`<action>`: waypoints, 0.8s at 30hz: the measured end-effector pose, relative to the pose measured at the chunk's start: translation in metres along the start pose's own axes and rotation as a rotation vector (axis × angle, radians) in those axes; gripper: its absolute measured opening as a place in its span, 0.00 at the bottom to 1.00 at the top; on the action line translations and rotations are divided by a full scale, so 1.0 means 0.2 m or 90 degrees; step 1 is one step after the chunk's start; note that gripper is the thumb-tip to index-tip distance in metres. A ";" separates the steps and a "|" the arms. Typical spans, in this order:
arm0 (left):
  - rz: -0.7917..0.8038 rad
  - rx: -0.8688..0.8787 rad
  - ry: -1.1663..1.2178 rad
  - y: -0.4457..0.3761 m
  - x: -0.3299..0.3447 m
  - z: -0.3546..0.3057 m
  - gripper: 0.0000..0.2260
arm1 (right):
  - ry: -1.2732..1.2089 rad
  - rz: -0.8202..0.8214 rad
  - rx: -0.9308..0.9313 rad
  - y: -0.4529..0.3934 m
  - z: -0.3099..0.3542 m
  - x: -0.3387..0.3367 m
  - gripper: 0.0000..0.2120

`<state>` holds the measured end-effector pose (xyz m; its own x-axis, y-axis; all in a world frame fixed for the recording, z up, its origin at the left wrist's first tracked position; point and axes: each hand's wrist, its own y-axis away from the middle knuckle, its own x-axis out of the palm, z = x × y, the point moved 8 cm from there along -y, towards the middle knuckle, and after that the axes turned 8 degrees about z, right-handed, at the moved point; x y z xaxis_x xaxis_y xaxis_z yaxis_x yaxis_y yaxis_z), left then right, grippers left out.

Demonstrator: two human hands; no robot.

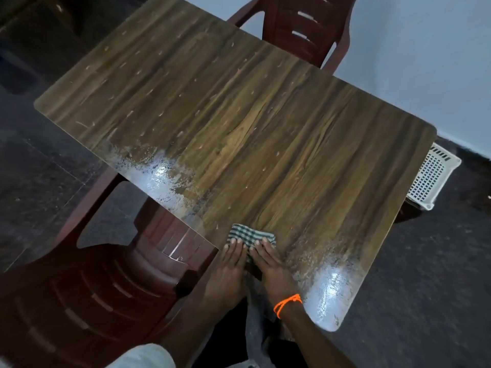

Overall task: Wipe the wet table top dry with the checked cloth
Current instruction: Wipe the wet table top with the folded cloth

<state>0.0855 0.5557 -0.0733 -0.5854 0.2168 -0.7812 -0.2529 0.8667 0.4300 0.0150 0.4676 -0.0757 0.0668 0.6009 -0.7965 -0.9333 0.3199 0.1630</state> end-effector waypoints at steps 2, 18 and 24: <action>0.006 -0.002 -0.005 -0.03 0.03 -0.09 0.33 | 0.013 -0.013 0.013 0.03 -0.06 -0.06 0.26; -0.001 -0.077 -0.050 0.10 -0.14 0.23 0.31 | -0.013 0.059 -0.031 -0.18 0.21 0.19 0.29; 0.014 -0.059 -0.032 0.12 -0.01 0.09 0.32 | -0.001 0.030 -0.060 -0.06 0.07 0.08 0.24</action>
<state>0.0946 0.5835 -0.0700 -0.5529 0.2594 -0.7919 -0.3116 0.8170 0.4852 0.0315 0.4841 -0.0828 0.0226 0.6153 -0.7880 -0.9644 0.2210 0.1449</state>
